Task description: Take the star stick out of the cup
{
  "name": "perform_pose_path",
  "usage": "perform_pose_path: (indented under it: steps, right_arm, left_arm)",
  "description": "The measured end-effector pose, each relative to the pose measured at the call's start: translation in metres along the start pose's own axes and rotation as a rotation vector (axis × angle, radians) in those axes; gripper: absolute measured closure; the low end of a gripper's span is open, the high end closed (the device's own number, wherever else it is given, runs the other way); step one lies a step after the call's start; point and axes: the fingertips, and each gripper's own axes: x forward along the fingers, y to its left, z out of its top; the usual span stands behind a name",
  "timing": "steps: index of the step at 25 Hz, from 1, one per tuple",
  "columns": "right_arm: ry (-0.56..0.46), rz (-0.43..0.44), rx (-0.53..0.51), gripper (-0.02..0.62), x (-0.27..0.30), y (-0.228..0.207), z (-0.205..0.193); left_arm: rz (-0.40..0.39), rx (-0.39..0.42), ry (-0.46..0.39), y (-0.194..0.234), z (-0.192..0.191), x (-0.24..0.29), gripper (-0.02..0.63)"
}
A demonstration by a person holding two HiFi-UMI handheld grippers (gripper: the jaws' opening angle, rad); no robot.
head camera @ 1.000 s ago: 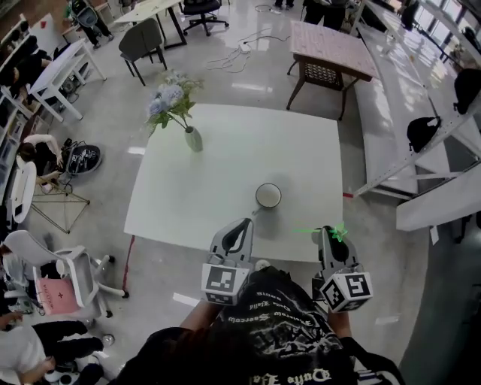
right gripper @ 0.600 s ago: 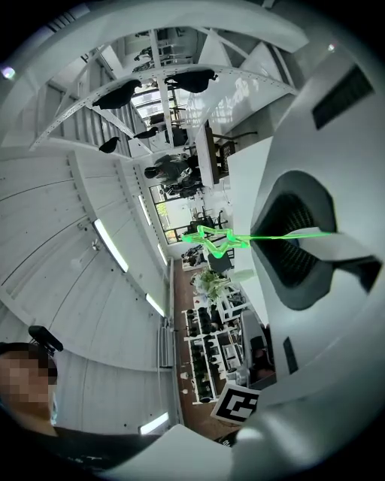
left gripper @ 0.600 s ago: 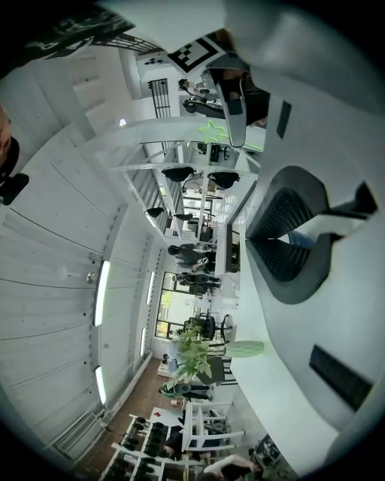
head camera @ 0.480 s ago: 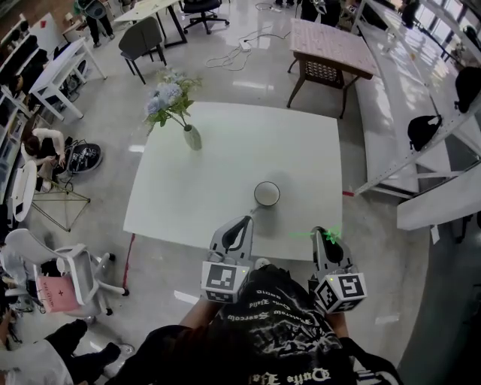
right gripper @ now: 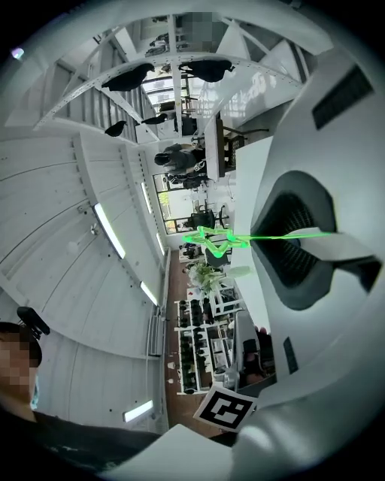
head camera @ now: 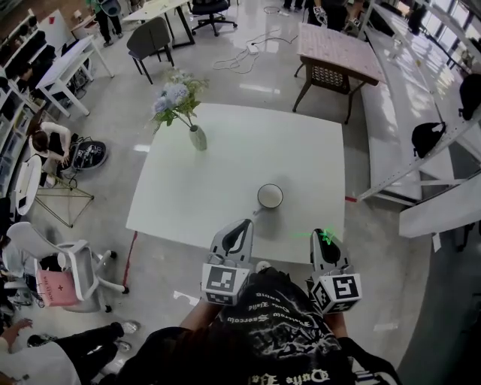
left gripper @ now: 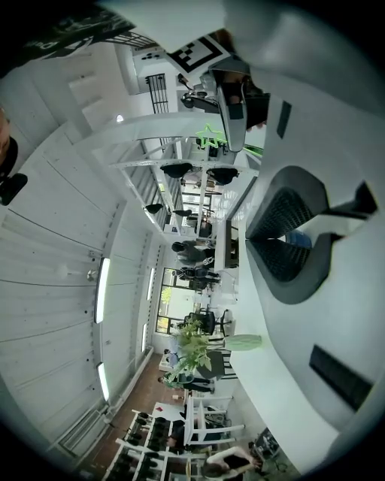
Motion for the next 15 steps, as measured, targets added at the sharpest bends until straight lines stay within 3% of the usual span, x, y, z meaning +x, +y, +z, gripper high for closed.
perform_pose_path:
  steps: [8,15]
  right_arm:
    - [0.002,0.025,-0.089,0.580,0.010,0.013,0.006]
    - [0.006,0.031,-0.107,0.580,0.013,0.015,0.005]
  left_arm:
    - [0.048,-0.010,-0.014,0.016,0.002,-0.009,0.586]
    - [0.031,0.002,-0.022,0.012,0.002,-0.011,0.586]
